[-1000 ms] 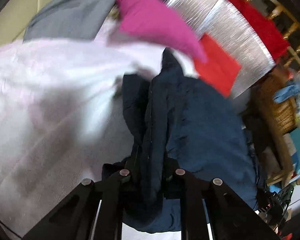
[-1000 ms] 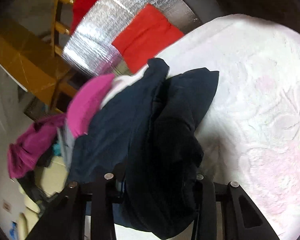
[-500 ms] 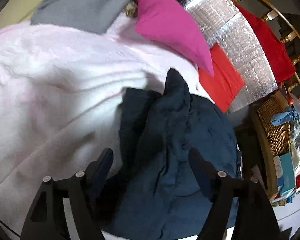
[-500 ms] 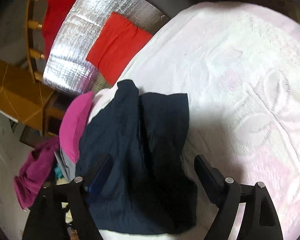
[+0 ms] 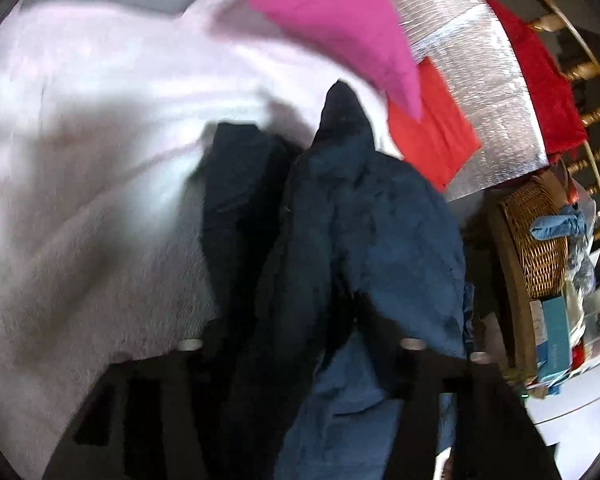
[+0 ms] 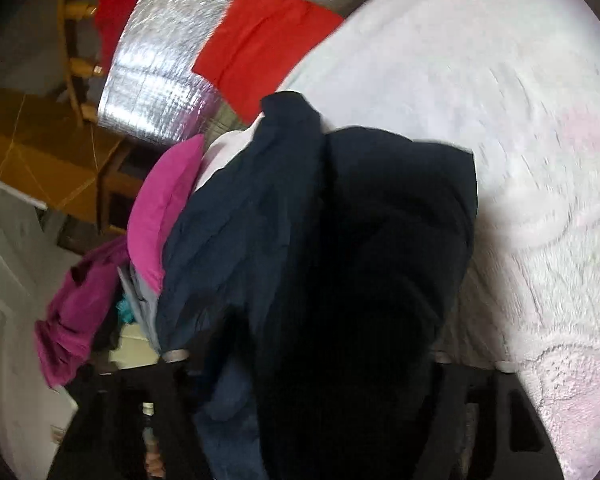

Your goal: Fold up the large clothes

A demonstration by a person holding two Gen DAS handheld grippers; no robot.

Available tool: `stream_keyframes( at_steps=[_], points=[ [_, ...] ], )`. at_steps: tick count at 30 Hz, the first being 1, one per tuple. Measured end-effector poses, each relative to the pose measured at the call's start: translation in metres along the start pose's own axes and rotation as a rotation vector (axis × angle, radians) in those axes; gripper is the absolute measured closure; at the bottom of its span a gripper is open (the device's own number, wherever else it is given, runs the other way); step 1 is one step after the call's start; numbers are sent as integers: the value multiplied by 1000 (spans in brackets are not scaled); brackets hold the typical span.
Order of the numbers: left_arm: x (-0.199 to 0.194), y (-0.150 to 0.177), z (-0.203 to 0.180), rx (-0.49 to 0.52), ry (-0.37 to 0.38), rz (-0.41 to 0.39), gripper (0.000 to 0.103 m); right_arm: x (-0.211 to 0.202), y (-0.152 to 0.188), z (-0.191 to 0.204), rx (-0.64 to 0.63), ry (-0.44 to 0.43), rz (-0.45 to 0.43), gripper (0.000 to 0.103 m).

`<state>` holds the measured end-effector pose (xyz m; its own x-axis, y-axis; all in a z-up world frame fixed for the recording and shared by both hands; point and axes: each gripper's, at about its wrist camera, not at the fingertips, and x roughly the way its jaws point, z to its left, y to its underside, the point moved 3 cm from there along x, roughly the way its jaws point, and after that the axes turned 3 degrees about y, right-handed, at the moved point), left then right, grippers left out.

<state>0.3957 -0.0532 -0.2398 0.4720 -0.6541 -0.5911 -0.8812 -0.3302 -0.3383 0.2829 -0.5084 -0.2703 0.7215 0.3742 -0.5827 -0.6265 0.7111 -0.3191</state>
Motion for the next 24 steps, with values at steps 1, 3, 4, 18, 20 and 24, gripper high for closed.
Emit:
stream_keyframes(
  at_steps=[1,3,4,18,20,24],
  points=[
    [-2,-1,-3,13,11,-14,60,-8,0,11,-28,-16,-32,49],
    [-8,-1,-8,26,30,-43,60,-22,1,28,-91,-32,-88,49],
    [-8,0,-8,33,25,-50,60,-25,1,33,-115,-34,-112,49],
    [-71,57,-7,28,-147,-149,27,-109,32,-16,95,77,-211,14],
    [-83,75,-8,34,-155,-155,27,-111,50,-15,140,23,-178,14],
    [-99,103,4,-39,-60,-87,23,-101,89,-5,185,-78,-90,11]
  ],
)
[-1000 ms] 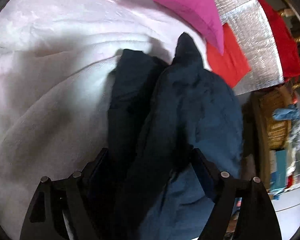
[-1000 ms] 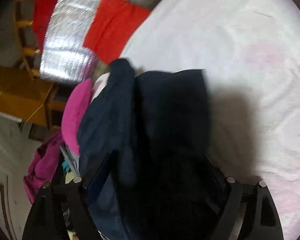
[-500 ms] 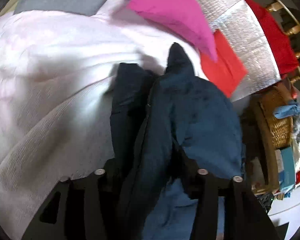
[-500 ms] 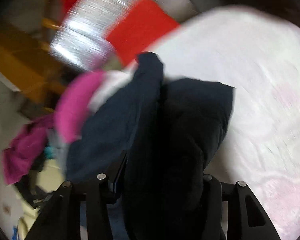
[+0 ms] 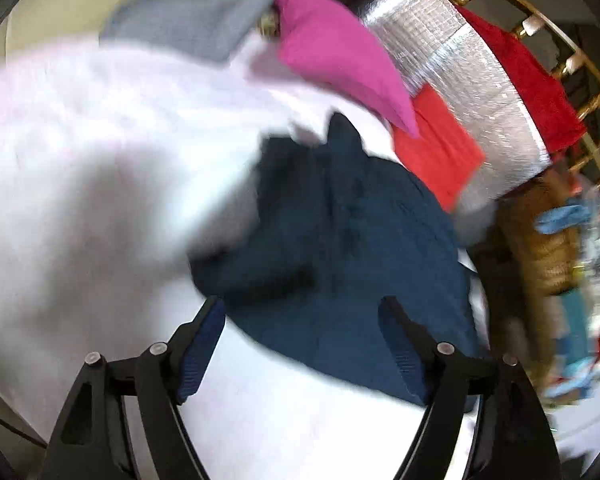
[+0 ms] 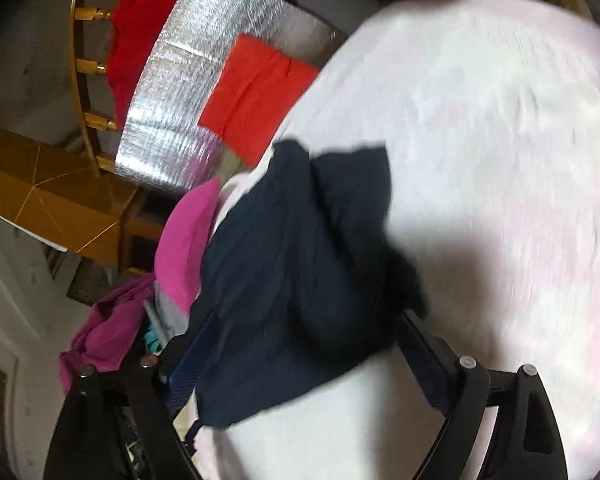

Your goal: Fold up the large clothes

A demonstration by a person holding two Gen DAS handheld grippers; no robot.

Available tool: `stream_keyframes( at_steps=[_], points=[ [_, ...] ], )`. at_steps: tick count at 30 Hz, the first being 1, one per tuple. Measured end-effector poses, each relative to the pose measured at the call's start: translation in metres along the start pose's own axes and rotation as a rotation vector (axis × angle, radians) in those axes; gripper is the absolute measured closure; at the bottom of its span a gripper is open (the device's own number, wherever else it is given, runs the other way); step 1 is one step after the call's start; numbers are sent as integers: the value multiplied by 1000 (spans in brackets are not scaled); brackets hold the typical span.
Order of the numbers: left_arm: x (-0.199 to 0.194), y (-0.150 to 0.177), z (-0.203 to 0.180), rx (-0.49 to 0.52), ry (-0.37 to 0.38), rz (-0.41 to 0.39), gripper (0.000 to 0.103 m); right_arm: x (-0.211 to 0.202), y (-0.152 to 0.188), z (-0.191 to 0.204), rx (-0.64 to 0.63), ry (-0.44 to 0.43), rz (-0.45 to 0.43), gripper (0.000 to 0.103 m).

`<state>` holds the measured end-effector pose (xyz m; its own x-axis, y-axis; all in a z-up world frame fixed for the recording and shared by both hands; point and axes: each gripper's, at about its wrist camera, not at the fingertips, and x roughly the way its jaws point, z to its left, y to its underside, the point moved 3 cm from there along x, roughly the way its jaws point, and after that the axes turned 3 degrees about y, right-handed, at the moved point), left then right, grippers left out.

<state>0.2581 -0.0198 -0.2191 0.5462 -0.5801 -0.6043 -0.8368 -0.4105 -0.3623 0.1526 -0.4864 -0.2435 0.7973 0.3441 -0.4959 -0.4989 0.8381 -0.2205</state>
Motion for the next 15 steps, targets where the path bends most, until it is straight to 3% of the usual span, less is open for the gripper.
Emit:
stream_keyframes(
  at_steps=[5,8,12,15],
  points=[
    [25,33,23,-214,90,180,23,34,31,-6,109,-41,106,11],
    [31,26,28,-270,97,138,23,61,30,-8,148,-17,111,11],
    [45,5,33,-321,82,80,23,82,18,-16,192,12,43,12],
    [60,-10,42,-401,125,60,23,88,9,-15,209,-38,-16,12]
  ],
)
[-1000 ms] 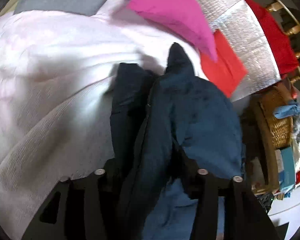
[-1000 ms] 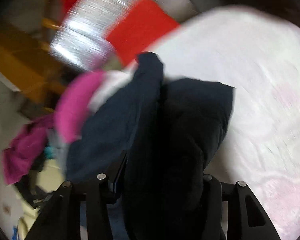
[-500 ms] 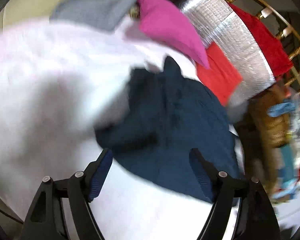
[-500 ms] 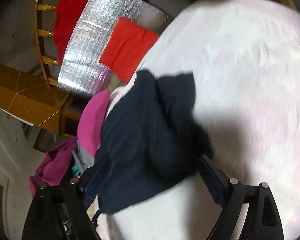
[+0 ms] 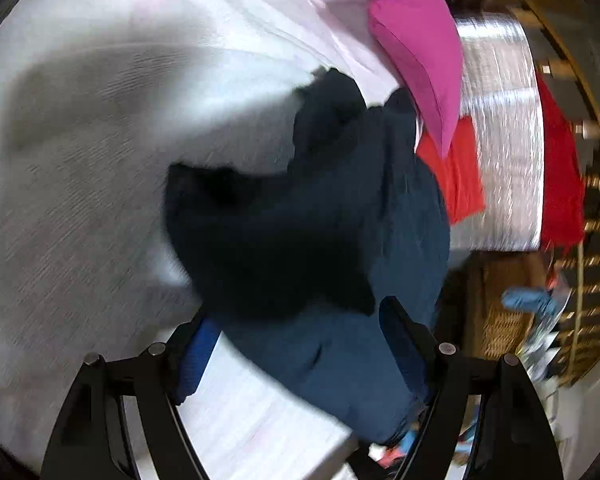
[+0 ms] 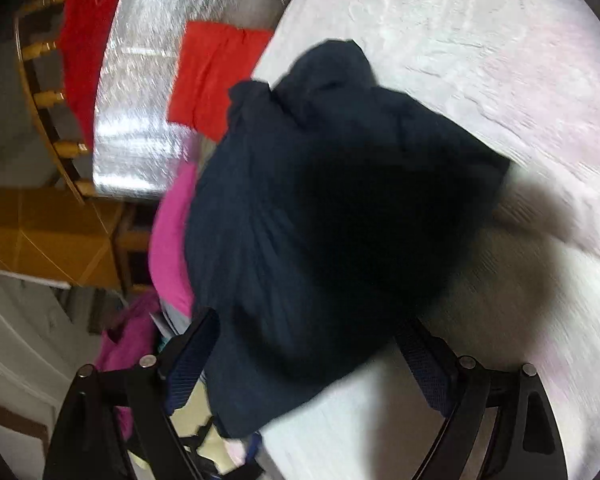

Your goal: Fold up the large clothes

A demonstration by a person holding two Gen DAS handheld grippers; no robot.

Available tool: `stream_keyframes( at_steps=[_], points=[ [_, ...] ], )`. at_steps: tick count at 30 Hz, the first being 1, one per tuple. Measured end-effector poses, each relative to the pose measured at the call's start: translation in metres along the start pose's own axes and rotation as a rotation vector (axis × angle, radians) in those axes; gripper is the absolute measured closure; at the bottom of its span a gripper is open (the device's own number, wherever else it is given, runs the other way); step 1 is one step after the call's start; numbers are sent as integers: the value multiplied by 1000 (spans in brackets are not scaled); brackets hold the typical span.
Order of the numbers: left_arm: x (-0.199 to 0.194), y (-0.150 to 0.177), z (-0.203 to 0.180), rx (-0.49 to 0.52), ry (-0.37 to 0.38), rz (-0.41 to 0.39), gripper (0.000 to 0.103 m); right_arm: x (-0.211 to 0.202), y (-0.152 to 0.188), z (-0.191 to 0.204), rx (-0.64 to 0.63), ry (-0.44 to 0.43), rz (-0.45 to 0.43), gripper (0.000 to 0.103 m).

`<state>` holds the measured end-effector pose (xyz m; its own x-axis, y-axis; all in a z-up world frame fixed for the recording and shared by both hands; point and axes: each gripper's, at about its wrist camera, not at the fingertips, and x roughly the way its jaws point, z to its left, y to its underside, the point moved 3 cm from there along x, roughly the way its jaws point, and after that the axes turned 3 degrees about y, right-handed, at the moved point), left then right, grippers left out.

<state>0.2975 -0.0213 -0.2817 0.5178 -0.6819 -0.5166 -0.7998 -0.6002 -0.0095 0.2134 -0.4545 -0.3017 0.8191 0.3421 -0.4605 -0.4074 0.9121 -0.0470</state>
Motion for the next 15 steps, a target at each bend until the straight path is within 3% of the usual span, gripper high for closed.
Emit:
stream_keyframes(
  at_steps=[2,4,6,9,12,15],
  points=[
    [7,-6,0,-9,8,-3,24,7,-5,5,-11,-2,-26,14],
    [9,-11,-2,-11,28,-15,28,11,-7,2,-7,13,-40,30],
    [13,-16,-4,18,15,-21,45,19,-11,1,-1,45,-44,46],
    [15,-21,-4,36,32,-26,64,23,-9,14,-59,74,-70,55],
    [6,-21,-21,122,49,-66,76,8,-1,37,-178,88,-121,68],
    [-8,-18,-33,190,89,-93,80,-6,7,52,-236,67,-155,72]
  ],
)
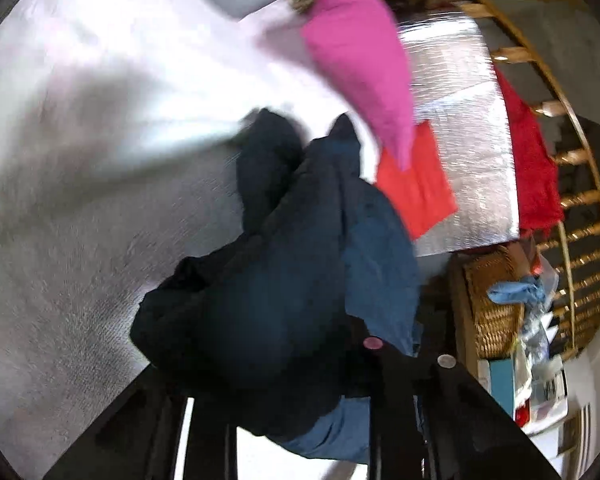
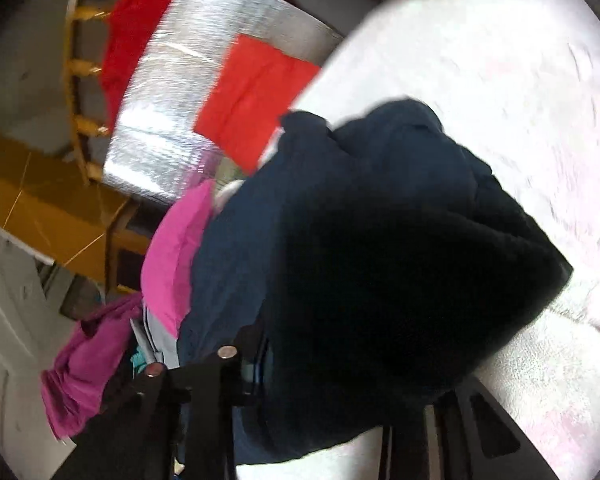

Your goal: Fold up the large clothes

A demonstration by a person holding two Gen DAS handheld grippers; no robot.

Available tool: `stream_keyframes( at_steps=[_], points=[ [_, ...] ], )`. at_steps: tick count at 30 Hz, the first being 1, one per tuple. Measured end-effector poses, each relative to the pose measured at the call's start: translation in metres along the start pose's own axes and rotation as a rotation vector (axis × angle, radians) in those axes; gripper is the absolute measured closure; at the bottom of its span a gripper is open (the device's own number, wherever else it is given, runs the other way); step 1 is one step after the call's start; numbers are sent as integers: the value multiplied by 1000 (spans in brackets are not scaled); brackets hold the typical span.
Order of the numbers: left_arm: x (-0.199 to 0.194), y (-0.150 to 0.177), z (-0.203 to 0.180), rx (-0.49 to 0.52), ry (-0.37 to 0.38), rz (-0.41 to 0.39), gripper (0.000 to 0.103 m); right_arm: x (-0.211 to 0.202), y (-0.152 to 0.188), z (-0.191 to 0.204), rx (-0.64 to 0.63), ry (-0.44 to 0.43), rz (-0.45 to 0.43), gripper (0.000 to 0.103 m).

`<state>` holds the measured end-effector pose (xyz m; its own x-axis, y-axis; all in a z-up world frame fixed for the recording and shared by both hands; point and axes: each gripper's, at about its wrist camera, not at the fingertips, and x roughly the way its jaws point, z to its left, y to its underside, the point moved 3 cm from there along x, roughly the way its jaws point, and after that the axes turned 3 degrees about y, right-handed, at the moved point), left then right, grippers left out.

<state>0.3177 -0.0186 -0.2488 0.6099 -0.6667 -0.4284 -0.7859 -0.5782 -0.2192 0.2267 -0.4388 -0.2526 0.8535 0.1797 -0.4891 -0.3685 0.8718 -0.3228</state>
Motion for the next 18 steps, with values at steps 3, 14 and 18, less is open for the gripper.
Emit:
stream_keyframes(
  at_steps=[3,14,18],
  points=[
    [-22,6,-2,30,19,-5,81,-16,6,3,-21,-12,-8,72],
    [-60,38,25,28,-71,65,81,-61,49,-22,-104,37,44,72],
    [-43,40,36,-23,-139,104,70,-54,53,-35,-94,74,67,72]
  ],
)
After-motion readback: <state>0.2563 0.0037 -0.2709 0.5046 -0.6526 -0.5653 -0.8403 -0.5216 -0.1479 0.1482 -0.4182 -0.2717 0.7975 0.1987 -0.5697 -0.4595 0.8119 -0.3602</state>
